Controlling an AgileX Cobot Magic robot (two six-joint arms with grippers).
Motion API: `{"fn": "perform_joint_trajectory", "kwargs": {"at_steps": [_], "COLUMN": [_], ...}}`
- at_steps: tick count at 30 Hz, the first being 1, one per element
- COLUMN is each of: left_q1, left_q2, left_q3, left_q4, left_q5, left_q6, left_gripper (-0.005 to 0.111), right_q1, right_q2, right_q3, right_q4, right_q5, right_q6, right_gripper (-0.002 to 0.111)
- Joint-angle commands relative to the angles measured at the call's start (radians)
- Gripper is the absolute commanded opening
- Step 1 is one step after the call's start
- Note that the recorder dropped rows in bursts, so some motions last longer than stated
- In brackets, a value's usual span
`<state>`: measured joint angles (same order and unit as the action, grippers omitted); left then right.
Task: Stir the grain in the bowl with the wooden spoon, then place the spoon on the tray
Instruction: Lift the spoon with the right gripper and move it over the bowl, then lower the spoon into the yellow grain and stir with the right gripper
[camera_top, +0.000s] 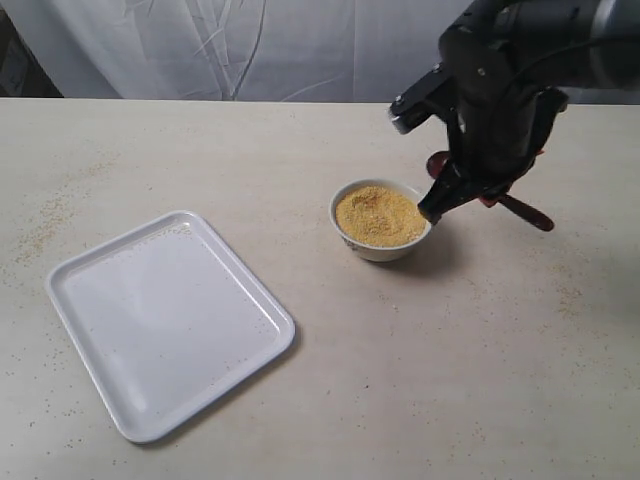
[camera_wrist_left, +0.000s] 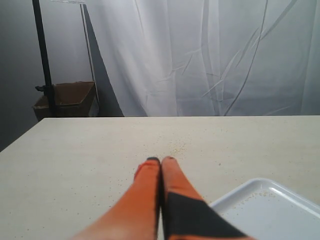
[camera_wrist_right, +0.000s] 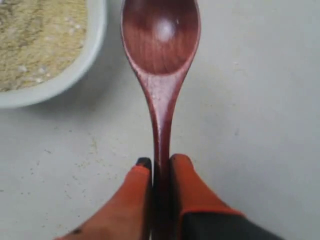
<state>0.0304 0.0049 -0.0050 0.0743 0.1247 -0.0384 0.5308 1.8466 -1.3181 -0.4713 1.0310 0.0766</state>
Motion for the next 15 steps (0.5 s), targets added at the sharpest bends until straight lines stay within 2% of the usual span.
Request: {"fn": "perform_joint_trajectory", "kwargs": {"at_steps": [1, 8, 15], "left_q1": [-0.005, -0.005, -0.005], "left_q2": [-0.005, -0.005, -0.005], "left_q3": [0.005, 0.005, 0.005], "left_q4": [-0.002, -0.002, -0.002], "left_q5": [0.001, 0.001, 0.001], "left_q6": [-0.004, -0.004, -0.004], "left_gripper": [0.000, 0.000, 0.000], "right_q1": [0.044, 0.092, 0.109], "right_q2": [0.086, 0.168, 0.218], "right_q3": [-0.042, -0.146, -0.166], "right_q4": [-0.044, -0.094, -0.114], "right_q5": [0.002, 0.021, 0.067], "right_q6": [-0.014, -0.025, -0.040], "right_gripper": [-0.001, -0.001, -0.001]}}
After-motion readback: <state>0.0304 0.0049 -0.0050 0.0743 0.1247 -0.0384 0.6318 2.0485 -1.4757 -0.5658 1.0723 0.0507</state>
